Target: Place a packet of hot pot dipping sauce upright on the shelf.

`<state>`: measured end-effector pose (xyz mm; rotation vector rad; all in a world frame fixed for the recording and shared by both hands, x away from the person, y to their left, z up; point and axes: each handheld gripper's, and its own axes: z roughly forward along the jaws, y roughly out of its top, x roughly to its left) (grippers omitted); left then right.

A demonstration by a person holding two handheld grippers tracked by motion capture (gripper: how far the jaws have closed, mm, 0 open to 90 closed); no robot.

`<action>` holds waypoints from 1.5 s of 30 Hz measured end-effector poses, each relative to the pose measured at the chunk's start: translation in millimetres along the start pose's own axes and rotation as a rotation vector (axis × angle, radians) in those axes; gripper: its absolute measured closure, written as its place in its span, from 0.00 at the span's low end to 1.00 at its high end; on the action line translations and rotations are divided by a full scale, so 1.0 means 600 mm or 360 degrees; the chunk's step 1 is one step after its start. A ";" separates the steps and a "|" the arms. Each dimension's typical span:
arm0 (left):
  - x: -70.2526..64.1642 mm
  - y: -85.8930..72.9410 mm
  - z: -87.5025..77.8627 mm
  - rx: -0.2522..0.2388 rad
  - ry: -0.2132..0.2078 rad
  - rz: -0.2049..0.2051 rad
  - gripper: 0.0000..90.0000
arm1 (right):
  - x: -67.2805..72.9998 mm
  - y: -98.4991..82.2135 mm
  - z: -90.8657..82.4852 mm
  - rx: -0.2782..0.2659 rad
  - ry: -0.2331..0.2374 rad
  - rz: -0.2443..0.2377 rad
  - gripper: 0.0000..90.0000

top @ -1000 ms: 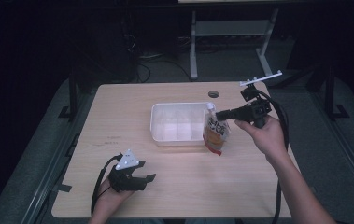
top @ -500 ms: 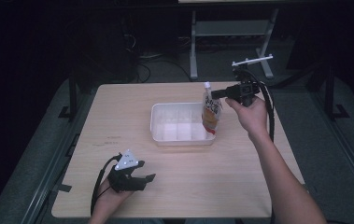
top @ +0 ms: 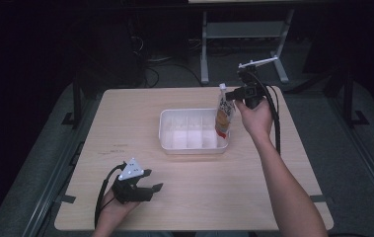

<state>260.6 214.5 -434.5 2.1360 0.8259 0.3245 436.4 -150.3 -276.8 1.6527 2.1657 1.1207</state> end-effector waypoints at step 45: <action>0.002 0.000 -0.003 0.0000 0.0011 -0.0002 0.38 | 0.009 -0.007 0.066 0.0133 -0.0109 -0.0054 0.98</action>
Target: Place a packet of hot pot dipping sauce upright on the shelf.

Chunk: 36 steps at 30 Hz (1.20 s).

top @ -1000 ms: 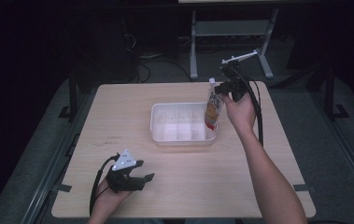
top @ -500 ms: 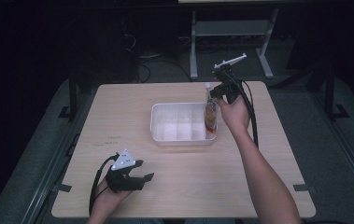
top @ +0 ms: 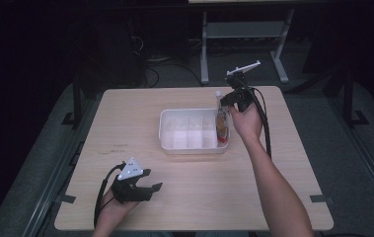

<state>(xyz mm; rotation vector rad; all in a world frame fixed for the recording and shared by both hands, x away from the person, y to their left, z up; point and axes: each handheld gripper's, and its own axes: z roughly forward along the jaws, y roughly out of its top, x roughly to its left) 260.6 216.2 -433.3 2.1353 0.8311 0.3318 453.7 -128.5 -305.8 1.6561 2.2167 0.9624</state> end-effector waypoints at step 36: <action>0.001 -0.002 0.003 0.0010 0.0012 0.0001 0.38 | -0.034 -0.024 0.016 0.0065 0.0109 0.0052 0.90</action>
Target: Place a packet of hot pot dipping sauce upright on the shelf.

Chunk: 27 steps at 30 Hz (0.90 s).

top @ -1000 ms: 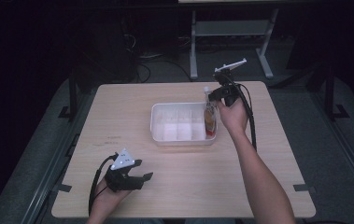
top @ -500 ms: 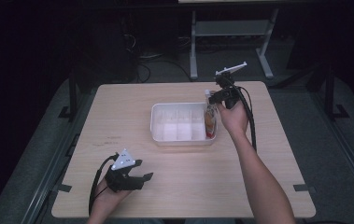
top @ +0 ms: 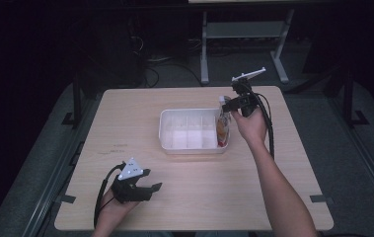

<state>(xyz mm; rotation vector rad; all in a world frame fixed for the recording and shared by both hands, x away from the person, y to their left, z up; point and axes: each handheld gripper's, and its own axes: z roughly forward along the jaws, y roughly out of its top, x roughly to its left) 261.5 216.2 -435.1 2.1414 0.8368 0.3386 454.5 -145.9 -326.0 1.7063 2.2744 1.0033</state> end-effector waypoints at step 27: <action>0.004 -0.001 -0.003 0.0002 0.0020 0.0000 0.38 | -0.012 -0.005 -0.020 0.0008 0.0107 -0.0030 0.77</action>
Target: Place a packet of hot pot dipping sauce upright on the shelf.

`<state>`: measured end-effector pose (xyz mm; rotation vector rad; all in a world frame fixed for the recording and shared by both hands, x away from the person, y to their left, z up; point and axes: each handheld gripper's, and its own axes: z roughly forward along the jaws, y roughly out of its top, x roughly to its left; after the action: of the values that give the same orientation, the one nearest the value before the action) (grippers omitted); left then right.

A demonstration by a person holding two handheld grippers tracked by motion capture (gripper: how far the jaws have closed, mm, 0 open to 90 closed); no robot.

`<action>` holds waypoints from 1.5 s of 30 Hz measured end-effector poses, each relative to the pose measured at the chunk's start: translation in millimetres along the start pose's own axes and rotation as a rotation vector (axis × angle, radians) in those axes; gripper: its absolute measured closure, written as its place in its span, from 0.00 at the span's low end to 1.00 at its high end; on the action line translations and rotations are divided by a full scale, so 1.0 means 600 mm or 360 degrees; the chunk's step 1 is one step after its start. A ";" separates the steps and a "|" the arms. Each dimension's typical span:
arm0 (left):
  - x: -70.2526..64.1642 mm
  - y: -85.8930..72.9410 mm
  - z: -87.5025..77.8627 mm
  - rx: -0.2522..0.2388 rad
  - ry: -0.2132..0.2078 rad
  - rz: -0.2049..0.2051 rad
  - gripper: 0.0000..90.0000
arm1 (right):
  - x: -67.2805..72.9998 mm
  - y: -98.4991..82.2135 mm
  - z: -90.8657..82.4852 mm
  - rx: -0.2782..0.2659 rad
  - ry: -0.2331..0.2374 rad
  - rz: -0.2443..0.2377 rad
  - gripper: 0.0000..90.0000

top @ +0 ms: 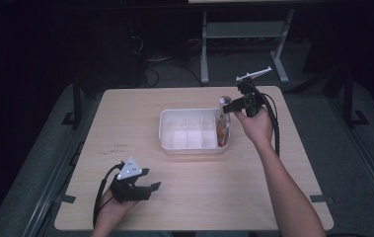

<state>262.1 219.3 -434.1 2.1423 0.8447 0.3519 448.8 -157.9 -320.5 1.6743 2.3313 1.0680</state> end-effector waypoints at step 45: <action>0.009 -0.003 -0.007 -0.0018 0.0041 -0.0030 0.38 | -0.011 -0.039 -0.044 -0.0042 0.0232 -0.0064 0.64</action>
<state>262.9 226.4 -432.9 2.1221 0.8751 0.3747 421.1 -180.1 -316.0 1.5838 2.4144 1.2466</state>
